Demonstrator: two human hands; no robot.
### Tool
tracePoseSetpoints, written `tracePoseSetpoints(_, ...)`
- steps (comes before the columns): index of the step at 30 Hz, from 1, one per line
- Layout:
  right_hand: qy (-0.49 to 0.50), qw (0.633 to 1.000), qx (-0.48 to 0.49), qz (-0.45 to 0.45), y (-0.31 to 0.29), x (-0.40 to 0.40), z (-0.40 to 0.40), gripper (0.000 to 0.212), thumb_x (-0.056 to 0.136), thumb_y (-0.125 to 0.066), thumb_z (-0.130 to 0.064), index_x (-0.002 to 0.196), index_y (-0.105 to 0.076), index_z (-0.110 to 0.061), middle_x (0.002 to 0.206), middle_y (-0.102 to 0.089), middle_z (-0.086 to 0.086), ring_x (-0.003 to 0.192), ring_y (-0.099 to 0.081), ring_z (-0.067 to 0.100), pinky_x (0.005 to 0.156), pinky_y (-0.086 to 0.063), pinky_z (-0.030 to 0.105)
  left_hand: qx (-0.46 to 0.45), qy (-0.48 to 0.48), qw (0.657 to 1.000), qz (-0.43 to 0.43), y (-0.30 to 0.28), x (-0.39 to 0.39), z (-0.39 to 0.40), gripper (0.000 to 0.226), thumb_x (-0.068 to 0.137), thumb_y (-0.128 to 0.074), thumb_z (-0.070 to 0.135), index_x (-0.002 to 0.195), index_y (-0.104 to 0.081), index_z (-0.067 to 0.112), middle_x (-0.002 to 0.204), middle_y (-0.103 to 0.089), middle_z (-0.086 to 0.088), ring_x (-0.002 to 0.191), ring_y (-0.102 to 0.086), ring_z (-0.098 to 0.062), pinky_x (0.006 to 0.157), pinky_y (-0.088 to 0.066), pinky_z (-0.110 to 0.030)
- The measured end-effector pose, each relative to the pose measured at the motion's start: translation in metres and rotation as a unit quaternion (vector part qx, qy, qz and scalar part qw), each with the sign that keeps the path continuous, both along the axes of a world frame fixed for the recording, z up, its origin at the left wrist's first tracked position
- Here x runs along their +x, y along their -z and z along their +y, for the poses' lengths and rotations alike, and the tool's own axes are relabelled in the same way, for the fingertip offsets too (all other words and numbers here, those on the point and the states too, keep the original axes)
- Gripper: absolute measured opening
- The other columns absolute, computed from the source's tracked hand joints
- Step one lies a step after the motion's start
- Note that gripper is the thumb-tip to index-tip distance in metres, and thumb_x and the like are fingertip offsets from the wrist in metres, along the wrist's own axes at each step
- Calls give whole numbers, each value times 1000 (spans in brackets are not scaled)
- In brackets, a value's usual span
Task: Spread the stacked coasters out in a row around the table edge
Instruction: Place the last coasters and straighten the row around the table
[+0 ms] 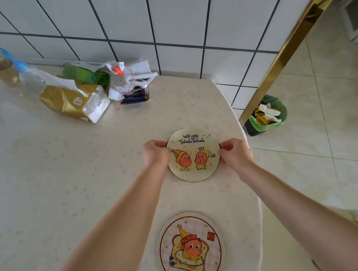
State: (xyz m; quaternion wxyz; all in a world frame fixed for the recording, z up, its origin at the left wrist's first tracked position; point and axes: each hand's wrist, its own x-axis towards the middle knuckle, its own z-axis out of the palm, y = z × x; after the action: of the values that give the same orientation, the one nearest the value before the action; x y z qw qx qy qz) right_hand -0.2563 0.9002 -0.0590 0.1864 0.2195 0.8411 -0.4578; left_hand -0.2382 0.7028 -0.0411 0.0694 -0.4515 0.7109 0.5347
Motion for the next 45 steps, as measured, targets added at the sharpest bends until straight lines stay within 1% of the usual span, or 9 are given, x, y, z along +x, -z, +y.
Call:
tracePoseSetpoints(4,-7,1000,22,-4,4,0,0,15,81,-58,-12,87,-64,-25,82,-65,-7,78,-65,17,61,-56,31,-23,30,999,-7,4,-2,-4,24,78,-60,1,69,-62,23,83,-68,0,84,-66,-24,76,-54,-30)
tracePoseSetpoints(7,-20,999,38,2,3,4,0,20,83,-54,-10,100,-60,-20,86,-63,-3,81,-61,18,56,-46,25,-53,64,996,1,5,2,-6,21,82,-59,2,92,-69,17,91,-67,1,86,-62,-20,72,-46,-26)
tracePoseSetpoints(11,-12,1000,22,7,-2,26,6,33,80,-50,-6,110,-53,-20,90,-61,0,84,-57,17,63,-47,30,-97,113,989,-9,5,27,-4,23,86,-56,7,105,-66,15,94,-64,3,84,-59,-18,70,-44,-26)
tracePoseSetpoints(17,-29,999,-20,-7,-10,93,16,22,83,-55,-11,96,-57,-29,93,-65,-1,86,-67,19,80,-59,44,-94,171,981,-10,4,103,-5,27,90,-48,6,111,-61,16,99,-64,1,76,-60,-11,53,-43,-20)
tracePoseSetpoints(23,-37,998,0,-40,-15,161,17,21,83,-56,-11,99,-62,-23,94,-67,-2,89,-67,21,82,-58,44,-88,177,980,-30,2,170,-8,29,86,-53,6,111,-67,13,100,-65,0,89,-61,-15,73,-48,-22)
tracePoseSetpoints(28,2,998,-12,-63,-11,201,11,23,83,-55,-10,100,-63,-22,98,-65,-4,95,-65,22,84,-58,44,-98,178,979,-35,4,202,-4,27,89,-51,6,111,-67,11,100,-66,-2,67,-58,-3,49,-40,-7)
tracePoseSetpoints(31,10,998,3,-58,-6,214,6,24,83,-55,-13,103,-64,-24,100,-67,-6,95,-66,21,84,-58,42,-96,168,981,-36,5,211,0,25,88,-54,3,109,-67,10,100,-66,-4,81,-61,-14,68,-45,-19)
tracePoseSetpoints(37,-25,999,40,-27,-8,210,0,20,82,-63,-21,100,-67,-27,92,-67,-12,91,-63,12,74,-48,26,-93,123,987,-34,7,218,1,18,84,-57,2,94,-69,12,91,-69,-2,77,-62,-14,57,-43,-16)
tracePoseSetpoints(45,-35,999,4,35,-10,197,-14,24,82,-61,-2,99,-66,-18,86,-64,-11,81,-61,7,60,-39,9,-85,60,995,-7,5,224,-6,20,81,-57,2,83,-69,17,81,-68,3,71,-61,-13,55,-45,-19)
